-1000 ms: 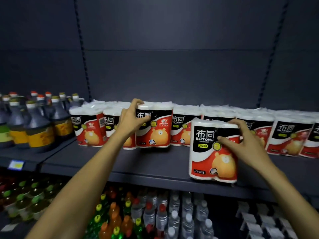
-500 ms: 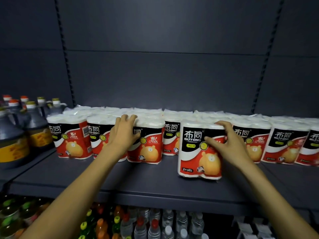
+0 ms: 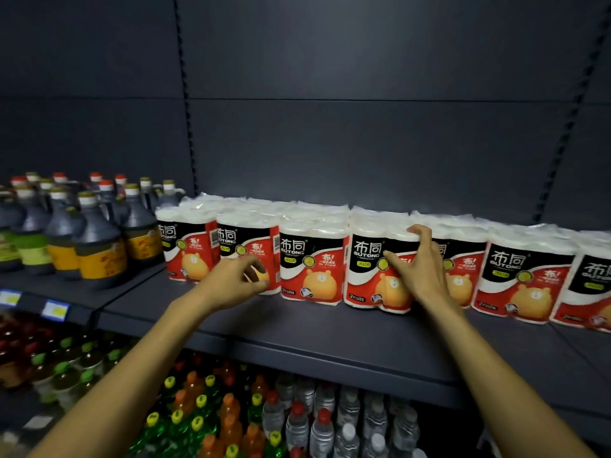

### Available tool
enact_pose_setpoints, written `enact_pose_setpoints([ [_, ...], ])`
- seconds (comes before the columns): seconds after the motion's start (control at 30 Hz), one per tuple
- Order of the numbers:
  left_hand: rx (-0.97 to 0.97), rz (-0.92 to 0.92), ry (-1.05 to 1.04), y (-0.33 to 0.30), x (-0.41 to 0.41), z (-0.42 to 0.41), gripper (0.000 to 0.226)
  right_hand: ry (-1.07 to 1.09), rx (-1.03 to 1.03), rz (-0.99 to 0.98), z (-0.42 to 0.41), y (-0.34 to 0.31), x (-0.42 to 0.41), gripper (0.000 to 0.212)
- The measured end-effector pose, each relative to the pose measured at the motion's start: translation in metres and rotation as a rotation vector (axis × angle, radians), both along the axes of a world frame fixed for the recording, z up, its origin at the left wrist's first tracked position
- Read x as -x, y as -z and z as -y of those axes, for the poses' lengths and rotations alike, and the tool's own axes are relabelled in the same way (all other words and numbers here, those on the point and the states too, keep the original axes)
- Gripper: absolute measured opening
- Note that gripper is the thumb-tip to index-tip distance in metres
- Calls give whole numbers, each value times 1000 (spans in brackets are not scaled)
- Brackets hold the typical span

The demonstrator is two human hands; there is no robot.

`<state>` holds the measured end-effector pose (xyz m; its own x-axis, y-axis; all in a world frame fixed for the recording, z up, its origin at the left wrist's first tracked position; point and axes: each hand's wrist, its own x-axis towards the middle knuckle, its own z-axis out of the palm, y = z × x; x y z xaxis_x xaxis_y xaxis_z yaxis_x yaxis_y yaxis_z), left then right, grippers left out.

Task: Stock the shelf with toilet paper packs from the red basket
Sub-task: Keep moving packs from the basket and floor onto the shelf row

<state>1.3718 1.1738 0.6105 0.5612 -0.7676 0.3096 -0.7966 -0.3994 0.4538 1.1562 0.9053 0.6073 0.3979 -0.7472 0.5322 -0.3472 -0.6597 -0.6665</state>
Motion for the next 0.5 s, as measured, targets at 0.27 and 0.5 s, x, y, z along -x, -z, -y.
enact_pose_setpoints([
  [0.27,36,-31,-48,6,11,-31,27,3,-25,-165,-6,-2,8,70],
  [0.5,25,-19,-177,12,31,-88,28,-9,248,30,-75,-6,20,50],
])
